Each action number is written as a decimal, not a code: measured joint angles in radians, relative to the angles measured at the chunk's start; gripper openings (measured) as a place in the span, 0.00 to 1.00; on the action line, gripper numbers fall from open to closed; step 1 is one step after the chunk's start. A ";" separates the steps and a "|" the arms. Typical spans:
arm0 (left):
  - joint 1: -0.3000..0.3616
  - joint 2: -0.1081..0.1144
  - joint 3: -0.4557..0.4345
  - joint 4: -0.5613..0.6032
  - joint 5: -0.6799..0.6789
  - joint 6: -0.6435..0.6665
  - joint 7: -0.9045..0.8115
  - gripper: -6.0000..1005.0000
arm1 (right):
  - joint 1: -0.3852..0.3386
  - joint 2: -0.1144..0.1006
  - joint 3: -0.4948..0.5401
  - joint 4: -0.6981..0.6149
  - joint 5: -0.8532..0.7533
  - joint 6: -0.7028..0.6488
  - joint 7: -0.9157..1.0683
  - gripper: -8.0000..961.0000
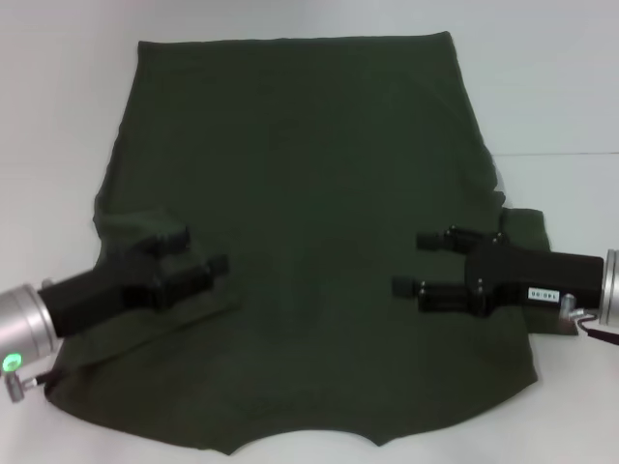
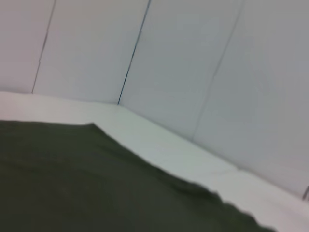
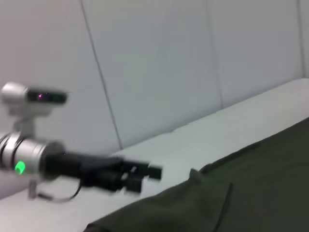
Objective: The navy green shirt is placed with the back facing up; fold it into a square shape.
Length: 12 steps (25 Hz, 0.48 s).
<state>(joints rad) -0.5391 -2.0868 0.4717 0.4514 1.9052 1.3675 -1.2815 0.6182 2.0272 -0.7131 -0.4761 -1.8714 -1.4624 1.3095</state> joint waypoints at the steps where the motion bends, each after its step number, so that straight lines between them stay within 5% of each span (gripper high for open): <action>1: 0.009 -0.004 0.000 0.000 0.004 -0.002 0.020 0.83 | 0.002 0.001 0.009 -0.001 0.000 0.004 0.011 0.98; 6: 0.047 -0.021 0.000 -0.002 0.009 0.043 0.065 0.82 | 0.033 -0.011 0.052 -0.010 0.003 0.039 0.148 0.98; 12: 0.050 -0.027 0.000 -0.030 0.011 0.105 0.099 0.83 | 0.083 -0.081 0.045 -0.027 -0.003 0.044 0.450 0.98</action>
<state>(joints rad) -0.4896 -2.1140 0.4722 0.4218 1.9167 1.4723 -1.1823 0.7010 1.9458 -0.6683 -0.5028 -1.8741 -1.4180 1.7596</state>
